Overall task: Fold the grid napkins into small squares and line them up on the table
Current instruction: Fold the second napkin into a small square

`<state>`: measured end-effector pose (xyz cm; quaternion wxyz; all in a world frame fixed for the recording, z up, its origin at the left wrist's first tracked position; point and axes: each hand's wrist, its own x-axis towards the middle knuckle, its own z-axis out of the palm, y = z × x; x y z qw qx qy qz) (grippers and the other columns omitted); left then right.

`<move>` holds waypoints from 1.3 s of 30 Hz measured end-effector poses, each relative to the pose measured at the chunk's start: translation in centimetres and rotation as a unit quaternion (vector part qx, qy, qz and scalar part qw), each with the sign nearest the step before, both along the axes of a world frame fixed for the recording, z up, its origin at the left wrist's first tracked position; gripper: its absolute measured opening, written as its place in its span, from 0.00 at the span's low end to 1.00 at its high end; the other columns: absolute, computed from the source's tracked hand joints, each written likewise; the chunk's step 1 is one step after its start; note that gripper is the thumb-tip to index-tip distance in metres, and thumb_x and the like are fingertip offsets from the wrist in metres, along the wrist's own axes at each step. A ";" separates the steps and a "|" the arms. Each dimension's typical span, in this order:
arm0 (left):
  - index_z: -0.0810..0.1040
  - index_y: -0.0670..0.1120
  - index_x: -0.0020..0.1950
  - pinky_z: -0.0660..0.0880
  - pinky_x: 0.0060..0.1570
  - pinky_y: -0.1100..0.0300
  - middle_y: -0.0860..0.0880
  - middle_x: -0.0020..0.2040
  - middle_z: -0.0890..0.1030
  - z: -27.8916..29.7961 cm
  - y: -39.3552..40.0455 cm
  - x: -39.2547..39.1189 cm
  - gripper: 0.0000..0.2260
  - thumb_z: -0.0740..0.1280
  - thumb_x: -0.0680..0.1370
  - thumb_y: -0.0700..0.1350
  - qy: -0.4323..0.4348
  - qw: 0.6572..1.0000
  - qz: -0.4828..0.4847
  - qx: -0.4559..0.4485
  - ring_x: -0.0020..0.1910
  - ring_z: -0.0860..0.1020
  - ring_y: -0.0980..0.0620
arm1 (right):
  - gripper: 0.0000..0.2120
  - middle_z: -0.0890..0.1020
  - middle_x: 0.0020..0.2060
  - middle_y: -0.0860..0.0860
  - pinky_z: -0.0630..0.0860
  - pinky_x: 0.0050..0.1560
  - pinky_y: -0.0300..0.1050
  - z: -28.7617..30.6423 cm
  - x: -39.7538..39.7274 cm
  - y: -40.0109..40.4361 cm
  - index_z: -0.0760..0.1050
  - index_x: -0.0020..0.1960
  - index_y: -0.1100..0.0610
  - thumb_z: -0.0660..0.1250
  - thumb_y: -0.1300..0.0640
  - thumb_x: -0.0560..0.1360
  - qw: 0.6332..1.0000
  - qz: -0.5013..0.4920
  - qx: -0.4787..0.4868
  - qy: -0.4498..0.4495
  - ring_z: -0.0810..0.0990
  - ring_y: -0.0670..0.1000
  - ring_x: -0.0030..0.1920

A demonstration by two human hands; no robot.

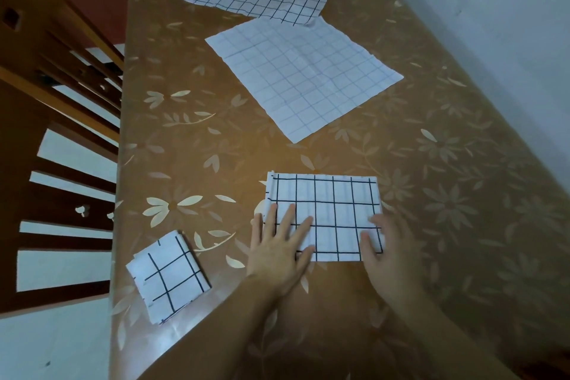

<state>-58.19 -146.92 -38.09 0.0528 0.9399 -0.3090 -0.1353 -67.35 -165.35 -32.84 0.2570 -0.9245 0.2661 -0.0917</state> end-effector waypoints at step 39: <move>0.74 0.57 0.62 0.69 0.59 0.50 0.51 0.62 0.76 2.0 -0.6 -2.1 0.16 0.59 0.76 0.57 0.000 0.993 -0.094 -0.071 0.62 0.72 0.47 | 0.02 0.76 0.41 0.48 0.74 0.39 0.45 -3.2 -3.1 -6.9 0.76 0.42 0.52 0.68 0.54 0.69 0.919 0.300 -0.248 0.064 0.77 0.52 0.44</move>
